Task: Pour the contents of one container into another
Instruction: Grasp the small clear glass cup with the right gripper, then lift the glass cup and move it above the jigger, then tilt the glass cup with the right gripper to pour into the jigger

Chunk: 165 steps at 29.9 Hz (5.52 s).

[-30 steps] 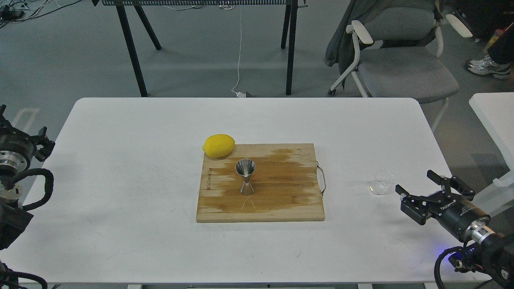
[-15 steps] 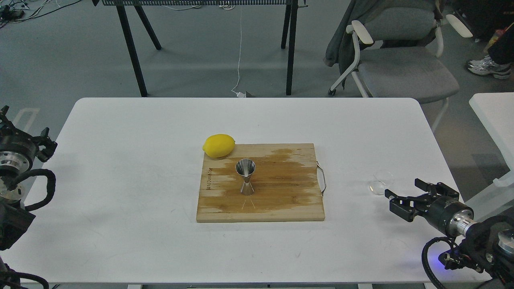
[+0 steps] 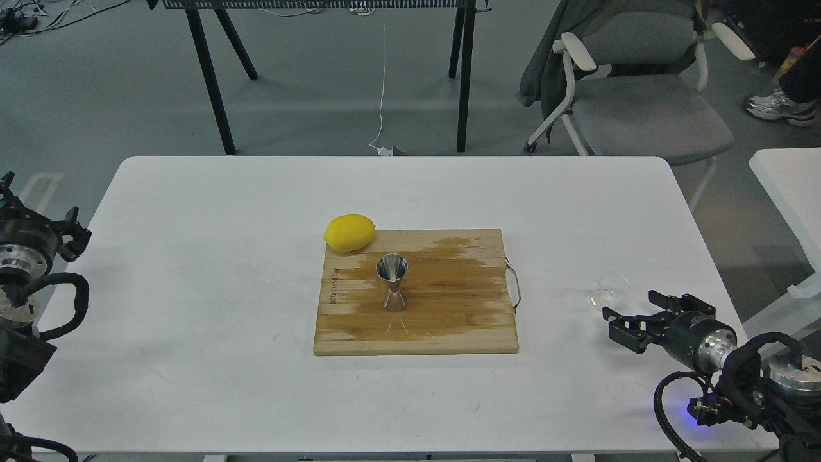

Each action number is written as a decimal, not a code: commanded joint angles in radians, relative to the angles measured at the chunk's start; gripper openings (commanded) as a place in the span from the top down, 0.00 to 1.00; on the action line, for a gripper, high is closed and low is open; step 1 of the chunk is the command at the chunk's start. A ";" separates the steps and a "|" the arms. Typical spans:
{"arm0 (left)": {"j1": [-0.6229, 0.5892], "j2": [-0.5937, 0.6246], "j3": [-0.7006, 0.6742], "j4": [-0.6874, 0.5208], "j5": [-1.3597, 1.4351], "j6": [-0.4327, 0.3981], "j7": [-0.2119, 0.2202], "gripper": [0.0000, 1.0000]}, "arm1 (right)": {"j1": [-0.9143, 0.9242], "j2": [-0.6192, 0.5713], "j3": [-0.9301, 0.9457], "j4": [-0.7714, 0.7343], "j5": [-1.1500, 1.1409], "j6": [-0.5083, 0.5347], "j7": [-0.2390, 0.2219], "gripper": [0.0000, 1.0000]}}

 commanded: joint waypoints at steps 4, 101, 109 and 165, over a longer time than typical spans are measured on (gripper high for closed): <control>0.002 0.000 0.000 0.000 0.000 0.000 0.000 0.00 | 0.035 0.053 -0.005 -0.041 -0.044 -0.002 0.000 0.02; 0.020 -0.061 0.000 0.081 -0.002 0.000 -0.009 0.00 | 0.658 0.288 -0.692 0.264 -1.207 0.015 0.060 0.73; 0.027 -0.061 0.000 0.081 -0.003 0.000 -0.009 0.00 | 0.693 0.306 -0.748 0.241 -1.223 0.015 0.069 0.73; 0.036 -0.058 -0.002 0.097 -0.003 0.000 -0.015 0.00 | 0.799 0.271 -0.895 0.244 -1.352 0.030 0.075 0.73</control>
